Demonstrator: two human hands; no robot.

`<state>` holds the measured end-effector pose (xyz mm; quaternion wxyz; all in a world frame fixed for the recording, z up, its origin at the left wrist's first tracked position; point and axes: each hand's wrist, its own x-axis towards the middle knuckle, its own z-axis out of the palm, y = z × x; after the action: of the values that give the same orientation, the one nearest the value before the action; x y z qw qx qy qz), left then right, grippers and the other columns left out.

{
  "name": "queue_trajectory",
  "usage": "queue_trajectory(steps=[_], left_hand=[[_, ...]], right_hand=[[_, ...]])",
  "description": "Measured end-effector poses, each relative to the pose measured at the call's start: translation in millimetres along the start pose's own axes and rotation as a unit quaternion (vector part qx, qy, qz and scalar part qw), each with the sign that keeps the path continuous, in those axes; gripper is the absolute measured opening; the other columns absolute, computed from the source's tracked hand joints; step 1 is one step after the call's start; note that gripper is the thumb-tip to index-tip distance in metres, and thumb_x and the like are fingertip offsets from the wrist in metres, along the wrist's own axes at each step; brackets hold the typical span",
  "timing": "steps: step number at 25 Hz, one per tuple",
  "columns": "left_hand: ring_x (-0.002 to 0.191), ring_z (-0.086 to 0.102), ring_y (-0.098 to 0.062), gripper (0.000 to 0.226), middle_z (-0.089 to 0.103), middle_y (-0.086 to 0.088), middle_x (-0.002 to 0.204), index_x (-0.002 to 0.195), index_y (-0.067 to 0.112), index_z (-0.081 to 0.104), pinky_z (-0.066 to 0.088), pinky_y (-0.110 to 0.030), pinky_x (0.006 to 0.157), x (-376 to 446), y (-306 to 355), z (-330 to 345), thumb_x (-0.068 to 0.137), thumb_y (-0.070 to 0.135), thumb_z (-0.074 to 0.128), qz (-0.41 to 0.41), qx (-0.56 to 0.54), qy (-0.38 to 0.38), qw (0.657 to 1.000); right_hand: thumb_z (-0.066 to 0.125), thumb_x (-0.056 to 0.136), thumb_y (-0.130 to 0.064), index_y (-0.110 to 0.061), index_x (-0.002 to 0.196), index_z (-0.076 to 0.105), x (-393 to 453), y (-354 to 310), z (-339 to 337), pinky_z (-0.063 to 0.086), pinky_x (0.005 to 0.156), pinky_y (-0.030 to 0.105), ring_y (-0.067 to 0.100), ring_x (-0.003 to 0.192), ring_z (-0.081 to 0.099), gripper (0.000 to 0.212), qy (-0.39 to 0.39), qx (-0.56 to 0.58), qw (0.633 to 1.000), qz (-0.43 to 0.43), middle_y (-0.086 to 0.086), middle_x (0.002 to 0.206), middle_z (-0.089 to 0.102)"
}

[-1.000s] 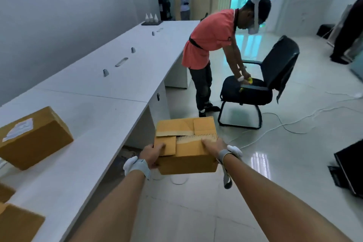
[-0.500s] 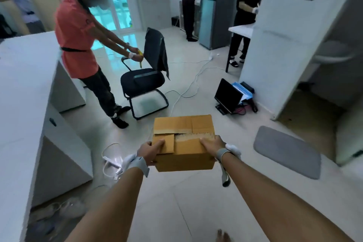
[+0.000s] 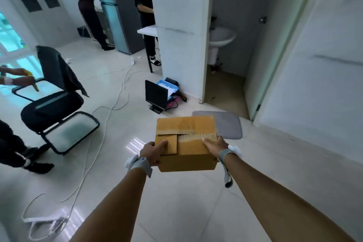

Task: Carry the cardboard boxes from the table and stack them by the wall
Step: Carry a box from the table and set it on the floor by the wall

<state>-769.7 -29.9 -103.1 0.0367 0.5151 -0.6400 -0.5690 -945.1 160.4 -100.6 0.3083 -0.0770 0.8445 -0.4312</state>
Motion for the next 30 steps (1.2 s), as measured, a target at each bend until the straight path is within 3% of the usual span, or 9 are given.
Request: queue_trajectory(steps=[11,20,26,30], left_hand=[[0.107,0.063,-0.034,0.07,0.062,-0.009,0.118,0.135,0.013,0.053,0.06,-0.051,0.084,34.2,142.7,287.2,0.084,0.059,0.065,0.022,0.085,-0.086,0.992],[0.107,0.061,-0.035,0.06,0.061,-0.009,0.12,0.126,0.016,0.055,0.06,-0.051,0.084,109.6,243.4,459.6,0.085,0.057,0.066,0.054,0.152,-0.173,0.972],[0.109,0.061,-0.036,0.092,0.061,-0.011,0.127,0.134,0.017,0.054,0.061,-0.052,0.081,170.5,318.8,571.3,0.061,0.073,0.065,0.082,0.191,-0.266,0.941],[0.111,0.059,-0.037,0.085,0.058,-0.01,0.13,0.136,0.016,0.052,0.062,-0.051,0.076,186.9,363.5,642.1,0.07,0.066,0.069,0.097,0.22,-0.294,0.925]], right_hand=[[0.059,0.078,-0.068,-0.016,0.141,0.043,130.7,97.1,-252.5,0.054,0.095,0.048,0.038,0.118,0.059,0.084,0.076,0.017,0.994,0.077,0.012,0.138,0.058],[0.055,0.079,-0.072,-0.018,0.138,0.045,228.0,141.5,-378.3,0.053,0.093,0.044,0.036,0.112,0.061,0.081,0.15,0.045,0.979,0.13,0.011,0.131,0.06],[0.043,0.065,-0.086,-0.026,0.133,0.048,294.2,157.5,-463.2,0.056,0.087,0.046,0.033,0.101,0.065,0.091,0.203,0.044,0.958,0.197,0.006,0.123,0.064],[0.041,0.063,-0.09,-0.029,0.133,0.045,318.7,170.2,-509.4,0.057,0.087,0.047,0.032,0.103,0.065,0.094,0.238,0.075,0.939,0.239,0.003,0.124,0.064]])
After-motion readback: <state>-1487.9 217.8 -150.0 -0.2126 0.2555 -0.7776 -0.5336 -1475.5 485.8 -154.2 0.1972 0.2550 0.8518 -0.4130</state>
